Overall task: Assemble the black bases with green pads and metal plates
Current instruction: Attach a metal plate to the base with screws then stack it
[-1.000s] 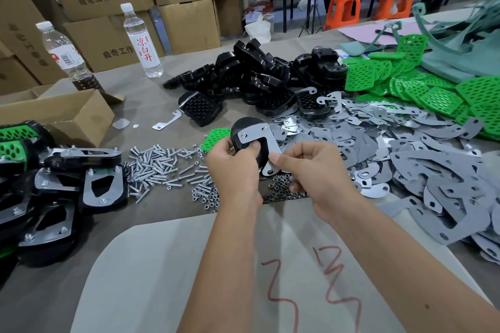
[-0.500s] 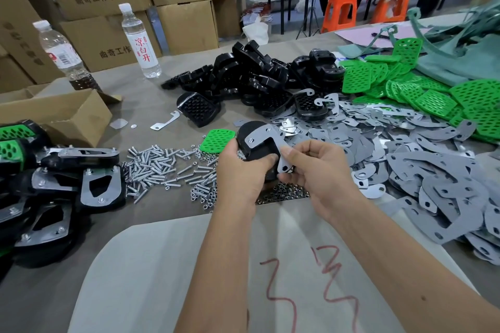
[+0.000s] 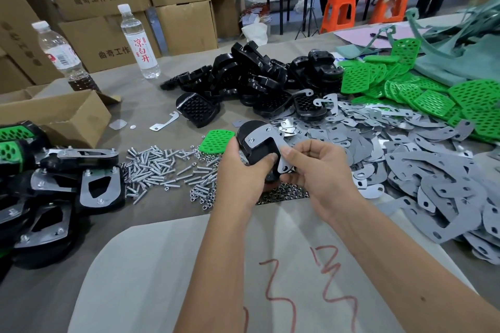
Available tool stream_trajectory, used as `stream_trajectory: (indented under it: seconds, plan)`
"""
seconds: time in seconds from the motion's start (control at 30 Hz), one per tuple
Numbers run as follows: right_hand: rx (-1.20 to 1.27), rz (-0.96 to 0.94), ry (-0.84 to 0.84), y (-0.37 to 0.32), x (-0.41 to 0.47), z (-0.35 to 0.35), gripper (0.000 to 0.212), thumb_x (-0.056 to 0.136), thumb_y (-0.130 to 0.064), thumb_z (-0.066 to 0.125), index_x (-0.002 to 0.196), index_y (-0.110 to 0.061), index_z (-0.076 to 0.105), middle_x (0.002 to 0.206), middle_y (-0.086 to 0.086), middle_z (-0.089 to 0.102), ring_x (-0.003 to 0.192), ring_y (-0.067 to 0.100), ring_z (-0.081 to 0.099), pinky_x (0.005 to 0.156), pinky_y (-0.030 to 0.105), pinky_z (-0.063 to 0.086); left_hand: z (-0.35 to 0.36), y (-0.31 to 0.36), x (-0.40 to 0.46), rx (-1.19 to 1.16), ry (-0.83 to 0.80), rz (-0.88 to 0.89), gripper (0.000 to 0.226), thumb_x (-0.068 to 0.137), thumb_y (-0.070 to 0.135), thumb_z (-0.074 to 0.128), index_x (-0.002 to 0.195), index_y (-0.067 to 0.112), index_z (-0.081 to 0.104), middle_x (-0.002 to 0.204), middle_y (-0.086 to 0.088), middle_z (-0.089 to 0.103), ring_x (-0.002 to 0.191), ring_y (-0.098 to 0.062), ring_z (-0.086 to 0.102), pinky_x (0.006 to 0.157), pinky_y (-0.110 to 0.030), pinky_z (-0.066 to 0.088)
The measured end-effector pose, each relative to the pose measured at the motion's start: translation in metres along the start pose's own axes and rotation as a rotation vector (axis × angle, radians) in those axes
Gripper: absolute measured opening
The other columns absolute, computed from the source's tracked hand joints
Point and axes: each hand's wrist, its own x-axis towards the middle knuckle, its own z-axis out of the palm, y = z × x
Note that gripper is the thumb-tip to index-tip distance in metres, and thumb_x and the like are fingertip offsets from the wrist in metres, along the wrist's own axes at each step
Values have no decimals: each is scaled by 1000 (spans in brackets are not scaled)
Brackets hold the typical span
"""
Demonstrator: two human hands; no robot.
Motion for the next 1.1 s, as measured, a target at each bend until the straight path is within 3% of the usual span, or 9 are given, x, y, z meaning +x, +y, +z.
stream_trajectory:
  seconds: [0.1,0.27,0.4,0.47,0.57,0.73,0.97,1.1]
  plan:
    - [-4,-13,13,0,0,0,24,91,-4,76,71,-6,64,64,10,54,56,16,56,53,27,55,1,-1,1,-2,-7,10,39,89,11,77,118,29,58,114,1,73,107,-28,72,93,-56,58]
    - [-92,-28,7,1,2,-3,21,92,-8,77,75,-3,66,77,20,55,61,23,56,54,28,56,1,-4,3,-33,-32,-8,39,90,9,75,119,27,55,116,1,72,110,-27,71,93,-55,59]
    - [-189,-42,-40,1,4,-5,8,91,-8,77,93,-5,71,73,18,56,58,19,62,53,31,55,-1,-1,0,20,-65,15,42,80,21,78,115,33,58,107,9,74,104,-18,73,92,-52,60]
    - [-209,-50,-53,1,4,-6,7,91,-7,78,92,-3,72,69,19,56,56,21,63,51,29,53,-2,-1,0,53,-71,32,40,81,20,79,115,32,60,106,10,75,101,-13,73,92,-51,60]
    - [-189,-18,-59,-1,6,-9,13,90,-9,79,90,1,72,68,18,61,54,20,60,49,27,51,-2,1,0,34,-104,14,42,82,18,78,119,28,60,113,3,75,107,-23,72,94,-54,58]
    - [-151,21,-79,-3,7,-11,16,91,-11,77,89,3,71,64,12,64,54,18,61,47,25,49,-7,-1,1,-49,-197,-31,38,93,4,73,120,28,60,114,-10,73,93,-30,78,70,-42,65]
    - [-187,-26,-71,-1,6,-11,16,91,-8,76,80,-5,66,72,22,57,54,22,56,43,23,45,-7,1,1,-88,-227,-78,37,93,1,73,118,26,63,110,-19,73,80,-33,77,64,-40,64]
    - [-205,-50,-114,-1,8,-13,16,91,-7,76,79,-8,66,68,15,52,61,23,56,45,24,46,-5,2,1,-71,-159,-35,31,96,3,69,116,26,66,107,-11,76,90,-31,78,68,-48,65]
